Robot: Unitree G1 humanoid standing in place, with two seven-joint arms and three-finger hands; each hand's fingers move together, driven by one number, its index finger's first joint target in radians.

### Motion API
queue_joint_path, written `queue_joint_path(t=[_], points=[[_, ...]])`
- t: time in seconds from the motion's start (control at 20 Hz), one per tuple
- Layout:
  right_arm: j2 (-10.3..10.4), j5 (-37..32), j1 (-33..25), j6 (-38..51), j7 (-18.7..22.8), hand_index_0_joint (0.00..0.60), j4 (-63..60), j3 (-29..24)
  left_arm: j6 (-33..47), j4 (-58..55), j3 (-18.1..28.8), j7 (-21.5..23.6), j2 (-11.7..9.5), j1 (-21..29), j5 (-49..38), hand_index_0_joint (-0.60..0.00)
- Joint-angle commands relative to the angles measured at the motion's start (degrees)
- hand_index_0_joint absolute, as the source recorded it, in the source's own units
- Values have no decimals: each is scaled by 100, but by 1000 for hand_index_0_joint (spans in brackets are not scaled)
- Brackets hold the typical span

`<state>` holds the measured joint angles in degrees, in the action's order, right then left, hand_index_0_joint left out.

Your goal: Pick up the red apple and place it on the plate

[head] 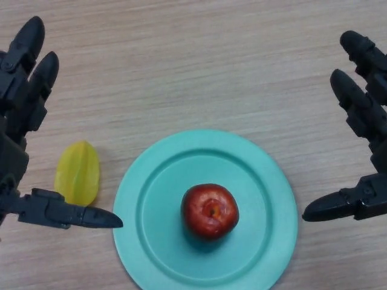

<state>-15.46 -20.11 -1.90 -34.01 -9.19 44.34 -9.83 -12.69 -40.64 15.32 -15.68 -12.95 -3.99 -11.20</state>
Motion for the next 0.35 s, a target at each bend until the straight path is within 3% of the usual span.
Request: queue_joint_path(t=[0.05, 0.35], points=[[-160, -111, -72, 882, -216, 0, 393, -308, 364, -353, 141, 3, -241, 136, 149, 0], [-103, 78, -65, 879, -313, 0, 474, -140, 417, -303, 257, 10, -251, 143, 17, 0]])
